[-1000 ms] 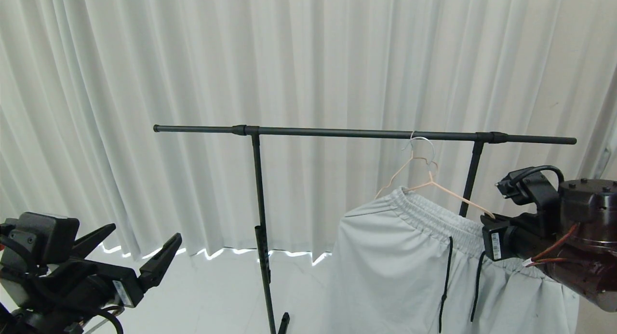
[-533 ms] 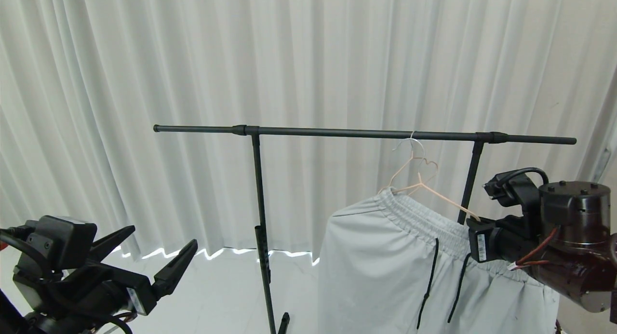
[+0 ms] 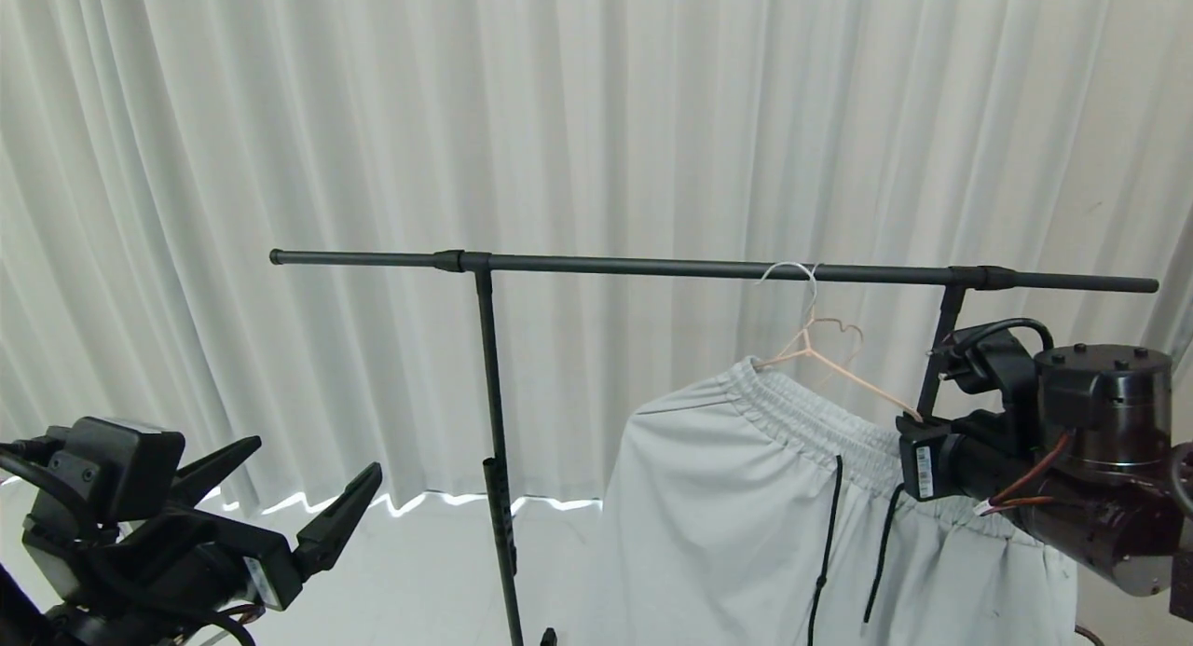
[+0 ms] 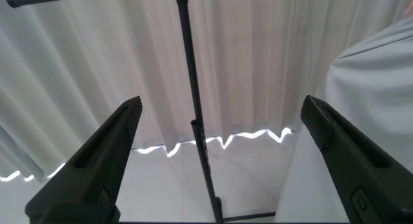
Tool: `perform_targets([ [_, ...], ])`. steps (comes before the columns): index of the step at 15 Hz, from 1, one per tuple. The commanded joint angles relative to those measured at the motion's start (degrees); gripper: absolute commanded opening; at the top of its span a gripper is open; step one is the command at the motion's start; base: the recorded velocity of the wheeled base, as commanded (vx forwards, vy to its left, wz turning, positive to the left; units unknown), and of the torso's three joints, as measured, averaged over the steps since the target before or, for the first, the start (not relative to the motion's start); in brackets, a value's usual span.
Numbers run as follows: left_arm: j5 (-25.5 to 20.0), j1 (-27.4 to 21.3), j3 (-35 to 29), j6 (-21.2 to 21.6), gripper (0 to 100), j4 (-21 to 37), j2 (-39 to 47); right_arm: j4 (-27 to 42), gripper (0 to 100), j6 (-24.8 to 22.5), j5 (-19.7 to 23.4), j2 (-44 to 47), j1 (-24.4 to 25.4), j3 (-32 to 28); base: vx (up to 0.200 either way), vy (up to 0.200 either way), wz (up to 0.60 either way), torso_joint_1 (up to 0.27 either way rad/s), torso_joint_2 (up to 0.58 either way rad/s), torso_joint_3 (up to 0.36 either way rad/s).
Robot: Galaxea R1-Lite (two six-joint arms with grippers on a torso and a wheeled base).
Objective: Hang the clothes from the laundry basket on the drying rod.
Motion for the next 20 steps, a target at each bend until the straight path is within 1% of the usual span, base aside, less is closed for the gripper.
perform_targets([
  [1,0.04,0.01,0.0,0.1,100,-0.02,-0.08,-0.01,0,0.0,0.08,0.06,0.0,0.0,0.0,0.0,0.0,0.0,0.0,0.0],
  [4,0.13,0.01,0.0,0.37,100,0.07,-0.08,-0.01,0,0.0,0.08,0.06,0.0,0.0,0.0,0.0,0.0,0.0,0.0,0.0],
  [9,0.13,0.01,0.0,0.37,100,-0.02,-0.17,-0.01,0,0.0,0.08,0.14,0.0,-0.09,0.0,0.2,0.0,-0.002,0.0,0.001],
  [15,0.21,0.09,0.0,0.1,100,0.07,0.01,-0.09,0,-0.09,0.08,0.49,0.0,-0.44,0.0,0.0,0.0,0.0,0.0,0.0],
  [20,0.21,0.01,0.0,0.02,100,0.16,-0.08,-0.27,0,0.0,0.08,1.55,0.17,-1.49,0.2,0.0,0.0,0.001,0.0,0.005],
])
